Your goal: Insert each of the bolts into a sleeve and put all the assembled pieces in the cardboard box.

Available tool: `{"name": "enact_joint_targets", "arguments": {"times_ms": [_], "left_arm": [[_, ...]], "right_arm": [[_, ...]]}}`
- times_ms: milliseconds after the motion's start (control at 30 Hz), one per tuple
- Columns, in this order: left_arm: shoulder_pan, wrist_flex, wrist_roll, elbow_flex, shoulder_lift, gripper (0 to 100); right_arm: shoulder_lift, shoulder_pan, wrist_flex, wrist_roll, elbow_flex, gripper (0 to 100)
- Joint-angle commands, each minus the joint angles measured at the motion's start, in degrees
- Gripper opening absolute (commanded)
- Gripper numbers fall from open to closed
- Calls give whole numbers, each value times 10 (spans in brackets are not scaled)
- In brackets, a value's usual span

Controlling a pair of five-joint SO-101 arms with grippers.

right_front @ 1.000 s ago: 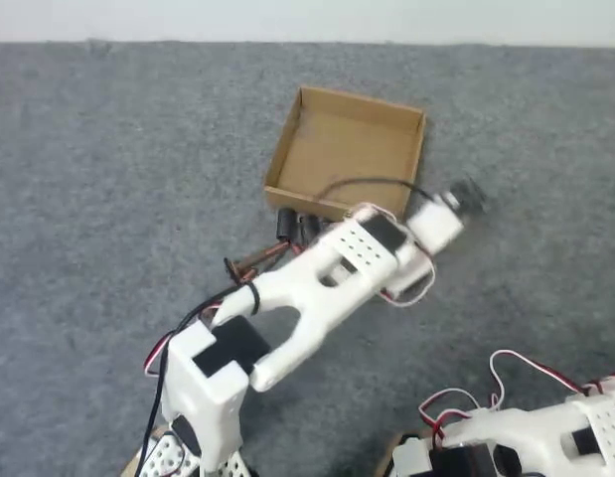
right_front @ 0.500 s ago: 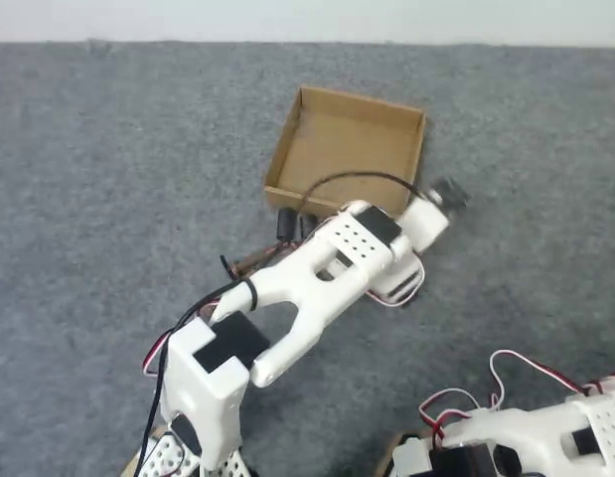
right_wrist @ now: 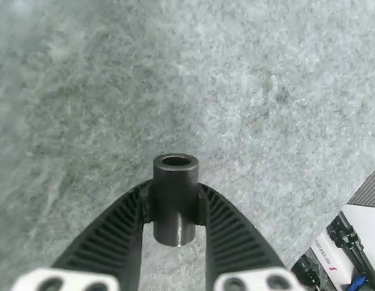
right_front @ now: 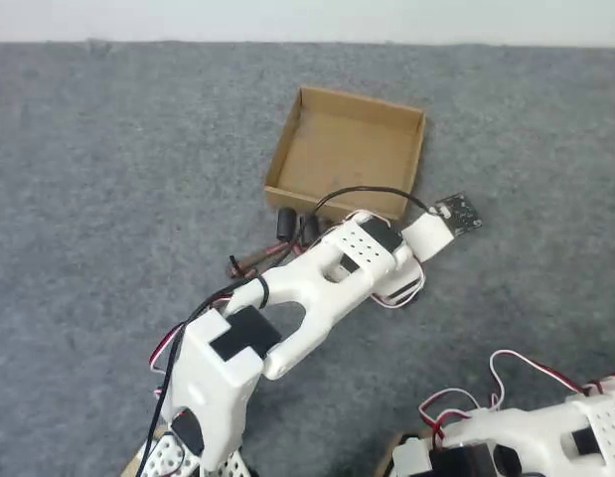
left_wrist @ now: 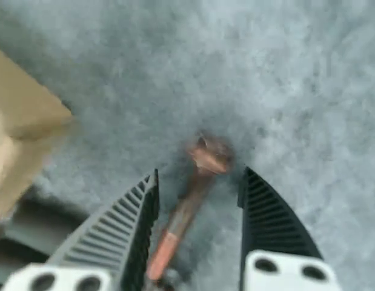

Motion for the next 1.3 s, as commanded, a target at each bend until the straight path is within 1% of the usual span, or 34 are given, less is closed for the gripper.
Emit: {"name": "enact_joint_targets", "arguments": {"times_ms": [0, 167, 200, 333, 400, 667, 800, 867, 967, 1100, 1267], "left_arm": [[0, 51, -3, -89, 27, 195], [0, 99, -3, -154, 75, 180], [2, 109, -4, -167, 83, 156], [6, 130, -4, -197, 105, 7], [9, 142, -4, -203, 109, 12], [1, 149, 5, -202, 100, 10], [-12, 174, 62, -199, 47, 10], [-14, 178, 76, -187, 12, 10], [-19, 171, 78, -144, -43, 10], [-24, 140, 77, -70, -131, 10], [-43, 73, 77, 39, -258, 11]], "right_arm": [[-26, 5, -14, 4, -11, 7], [-26, 5, -12, 4, -11, 7], [-26, 5, -14, 4, -11, 7], [-26, 5, -15, 4, -11, 7], [-26, 5, -13, 5, -11, 7], [-26, 5, -12, 4, -8, 7], [-26, 5, -12, 4, -8, 7], [-24, 5, -12, 4, -8, 7], [-22, 5, -11, 4, -7, 7], [-21, 5, -11, 4, -7, 7], [-21, 4, -11, 3, -6, 7]]}}
